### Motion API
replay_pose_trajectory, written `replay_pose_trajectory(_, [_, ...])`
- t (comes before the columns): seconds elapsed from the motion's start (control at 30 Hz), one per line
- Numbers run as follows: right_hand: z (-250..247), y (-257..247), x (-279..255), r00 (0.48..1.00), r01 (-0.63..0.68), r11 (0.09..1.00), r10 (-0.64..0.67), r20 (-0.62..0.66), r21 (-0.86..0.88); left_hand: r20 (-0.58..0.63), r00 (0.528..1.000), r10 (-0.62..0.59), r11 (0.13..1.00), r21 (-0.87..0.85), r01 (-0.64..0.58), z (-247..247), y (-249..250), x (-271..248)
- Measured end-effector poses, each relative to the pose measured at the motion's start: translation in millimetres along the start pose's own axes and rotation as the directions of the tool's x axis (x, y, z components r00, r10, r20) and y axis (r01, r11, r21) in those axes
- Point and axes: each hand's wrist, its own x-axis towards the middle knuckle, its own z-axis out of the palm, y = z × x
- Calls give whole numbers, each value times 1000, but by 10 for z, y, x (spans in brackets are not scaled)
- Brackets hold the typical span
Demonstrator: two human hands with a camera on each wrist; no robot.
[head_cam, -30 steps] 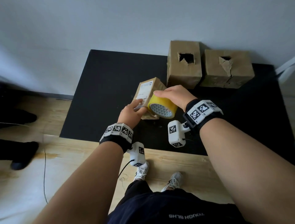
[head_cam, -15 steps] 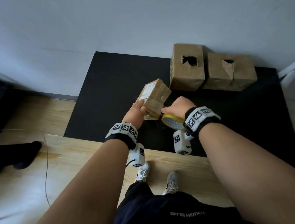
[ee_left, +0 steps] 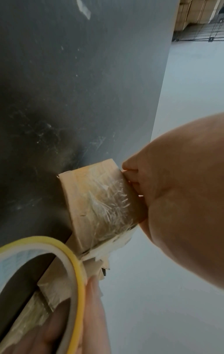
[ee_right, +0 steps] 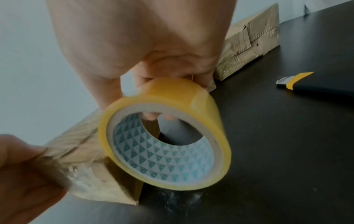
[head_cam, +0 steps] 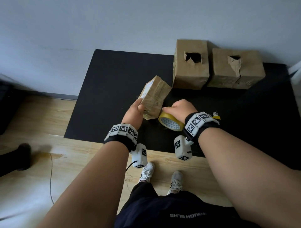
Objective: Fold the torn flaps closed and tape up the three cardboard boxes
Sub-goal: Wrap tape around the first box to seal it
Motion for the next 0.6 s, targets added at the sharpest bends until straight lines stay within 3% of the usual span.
replay_pose_trajectory(0.17, [155,-24,45,999,-43,991,45,14,-123,10,1000,-3,1000,-21,4,-16,-121,92])
replay_pose_trajectory(0.27, [277,-34,63,999,-50,997,49,-9,-66,8,999,-45,998,-33,45,-62,-133,124])
replay_pose_trajectory(0.4, [330,-168,100,999,-33,999,32,-14,-43,-104,990,-91,996,-18,90,-157,-3,28])
replay_pose_trajectory(0.5, [362,-255,146,999,-50,996,50,-4,-72,-216,974,69,974,226,-18,-160,17,8])
replay_pose_trajectory(0.6, [395,-315,174,997,-78,993,77,-13,-94,-101,951,292,826,528,-197,-63,-6,-10])
